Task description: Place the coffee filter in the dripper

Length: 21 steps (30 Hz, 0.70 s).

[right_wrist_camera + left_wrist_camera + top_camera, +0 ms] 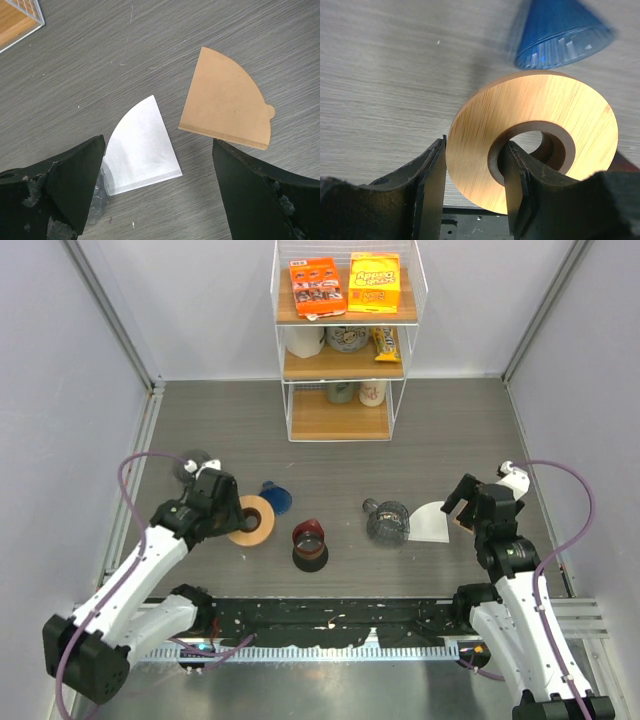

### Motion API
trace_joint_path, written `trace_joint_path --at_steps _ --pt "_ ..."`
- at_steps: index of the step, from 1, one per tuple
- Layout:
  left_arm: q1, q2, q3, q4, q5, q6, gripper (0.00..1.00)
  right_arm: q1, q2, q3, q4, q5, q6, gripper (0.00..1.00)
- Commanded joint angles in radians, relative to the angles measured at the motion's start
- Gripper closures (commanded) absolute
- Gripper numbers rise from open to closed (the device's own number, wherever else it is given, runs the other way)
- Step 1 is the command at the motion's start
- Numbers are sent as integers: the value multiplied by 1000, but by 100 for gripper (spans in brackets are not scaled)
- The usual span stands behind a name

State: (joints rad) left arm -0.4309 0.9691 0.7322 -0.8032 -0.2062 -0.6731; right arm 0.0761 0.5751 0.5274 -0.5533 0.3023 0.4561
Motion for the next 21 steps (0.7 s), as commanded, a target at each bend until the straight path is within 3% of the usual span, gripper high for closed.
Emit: trace_joint_path --at_steps 1,6,10,21 --pt "-2 -125 146 -71 -22 1 100 -1 25 34 36 -66 -10 5" --pt "-15 -153 268 -44 175 58 100 -1 69 42 35 -140 -20 5" --pt "-100 -100 328 -2 289 92 100 1 92 46 32 -144 -22 5" --pt "-321 218 555 -155 280 201 100 -1 72 36 35 -135 -23 5"
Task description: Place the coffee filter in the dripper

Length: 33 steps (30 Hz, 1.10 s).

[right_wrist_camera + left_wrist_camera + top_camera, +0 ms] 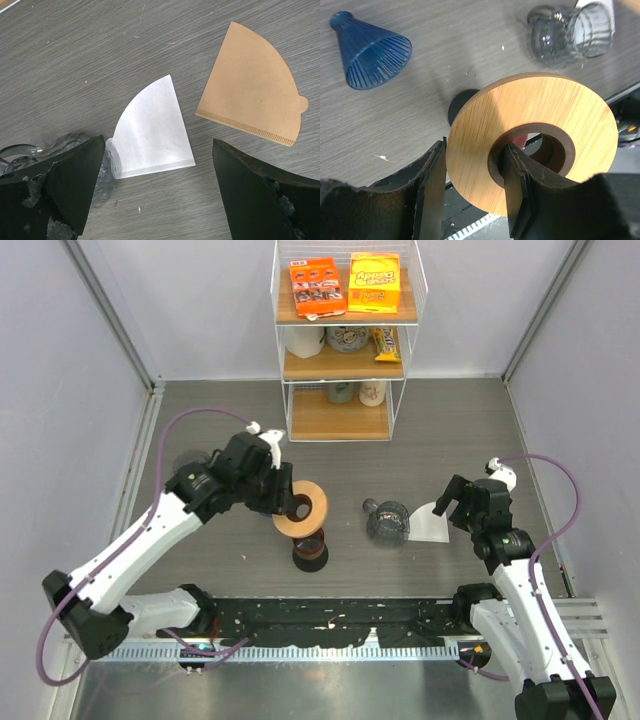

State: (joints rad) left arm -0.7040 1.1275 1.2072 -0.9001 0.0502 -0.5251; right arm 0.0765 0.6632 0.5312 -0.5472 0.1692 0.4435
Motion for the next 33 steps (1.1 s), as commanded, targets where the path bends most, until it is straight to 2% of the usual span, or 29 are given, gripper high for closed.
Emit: trace_joint_path --at_steps 1,33 --pt "-58 80 93 -69 13 54 100 -1 -14 29 32 -2 -11 5" --pt "-140 265 9 -63 -110 33 91 -1 -2 7 46 -13 -9 5"
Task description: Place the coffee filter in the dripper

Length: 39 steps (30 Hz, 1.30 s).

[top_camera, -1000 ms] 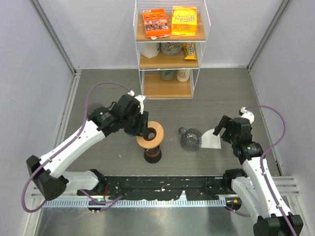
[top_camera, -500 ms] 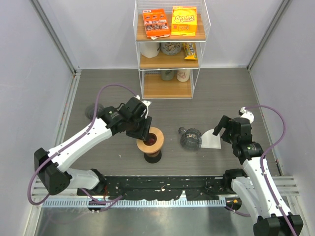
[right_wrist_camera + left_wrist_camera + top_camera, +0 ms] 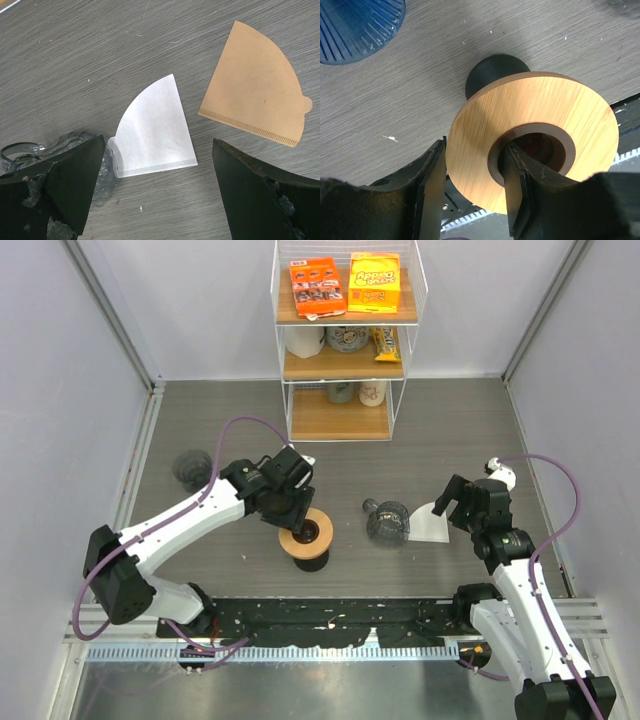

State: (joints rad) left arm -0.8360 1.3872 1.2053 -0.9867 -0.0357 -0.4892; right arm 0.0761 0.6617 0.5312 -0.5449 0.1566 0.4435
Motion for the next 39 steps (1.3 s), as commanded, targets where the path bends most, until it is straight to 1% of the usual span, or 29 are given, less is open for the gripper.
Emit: trace_joint_path --at_steps 1,3,9,12,16,20,26,27,29,31,32,33,36,38,39 --pt "-9 7 10 23 -27 -3 90 -1 -2 9 43 1 -8 5" --pt "-11 10 11 20 -41 -9 88 -1 -2 9 43 0 -8 5" --pt "-18 4 11 25 -33 -9 69 -1 -2 7 43 1 -8 5" --pt "-23 1 16 22 -32 -8 62 -1 -1 7 43 3 -8 5" --pt "-25 -5 19 23 -26 -8 57 -1 3 6 43 3 -8 5" --pt "-28 -14 20 25 -20 -6 47 -1 -1 7 43 4 -8 5" --pt "-29 -50 17 59 31 8 34 -2 -2 7 43 4 -8 5" --pt "-31 -56 16 66 66 12 32 1 -1 6 42 4 -9 5" --pt "-31 -68 14 68 69 14 28 -1 -4 6 42 3 -6 5" --pt "-31 -82 17 63 54 15 21 -1 -7 6 43 3 -8 5" --pt "-31 -91 20 60 46 12 5 -1 -8 6 43 3 -8 5" --pt "-31 -102 16 63 51 11 0 -1 -10 6 42 11 -6 5" --pt "-31 -154 -12 94 59 9 0 -1 -23 0 42 32 0 5" --pt "-31 -195 -18 106 45 14 1 -1 -34 0 43 37 3 5" --pt "-31 -218 -18 109 16 17 0 -1 -42 -2 43 41 1 5"
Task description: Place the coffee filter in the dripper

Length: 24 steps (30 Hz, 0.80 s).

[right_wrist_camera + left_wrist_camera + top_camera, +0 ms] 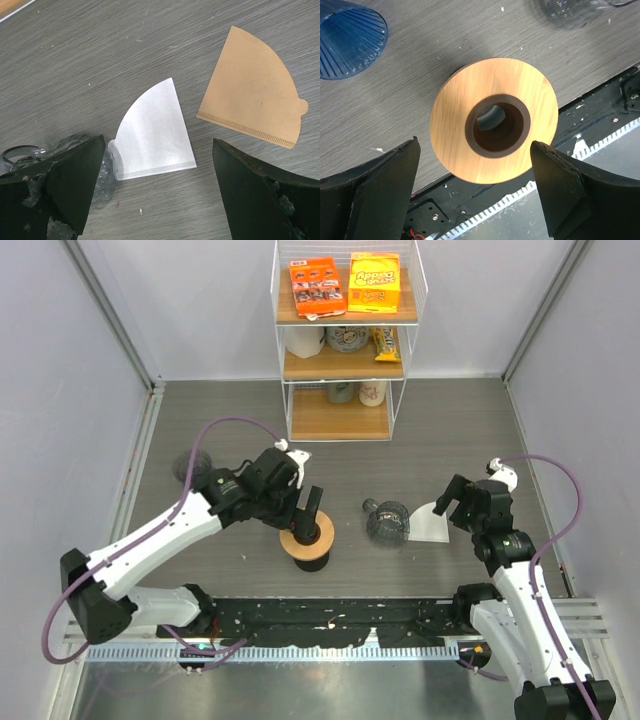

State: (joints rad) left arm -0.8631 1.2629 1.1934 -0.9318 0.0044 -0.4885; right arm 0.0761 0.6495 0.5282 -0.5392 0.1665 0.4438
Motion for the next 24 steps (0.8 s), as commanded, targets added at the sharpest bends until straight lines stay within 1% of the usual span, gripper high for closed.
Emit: trace_joint_path --at_steps 1,4,6,8,12,13,16,20,24 --pt "-4 -117 -6 60 -41 16 0 -1 -34 0 36 33 3 5" --pt "-2 -192 -11 80 -96 24 0 -2 -48 -4 36 44 7 5" --pt "-2 -258 -38 100 -203 -17 0 1 -48 -4 36 45 7 5" --pt "22 -302 -77 128 -305 -57 0 -1 -48 -4 41 44 6 5" --pt "123 -358 -138 172 -327 -58 0 1 -42 -10 45 41 3 5" --pt "159 -364 -158 182 -323 -61 0 -1 -40 -8 47 39 4 5" --pt "277 -355 -195 214 -252 -44 0 -1 -40 -10 47 39 1 5" --pt "340 -294 -262 322 -206 49 0 -1 -40 -11 51 36 1 5" --pt "417 -195 -316 413 -58 79 0 -1 -40 -13 53 27 -1 5"
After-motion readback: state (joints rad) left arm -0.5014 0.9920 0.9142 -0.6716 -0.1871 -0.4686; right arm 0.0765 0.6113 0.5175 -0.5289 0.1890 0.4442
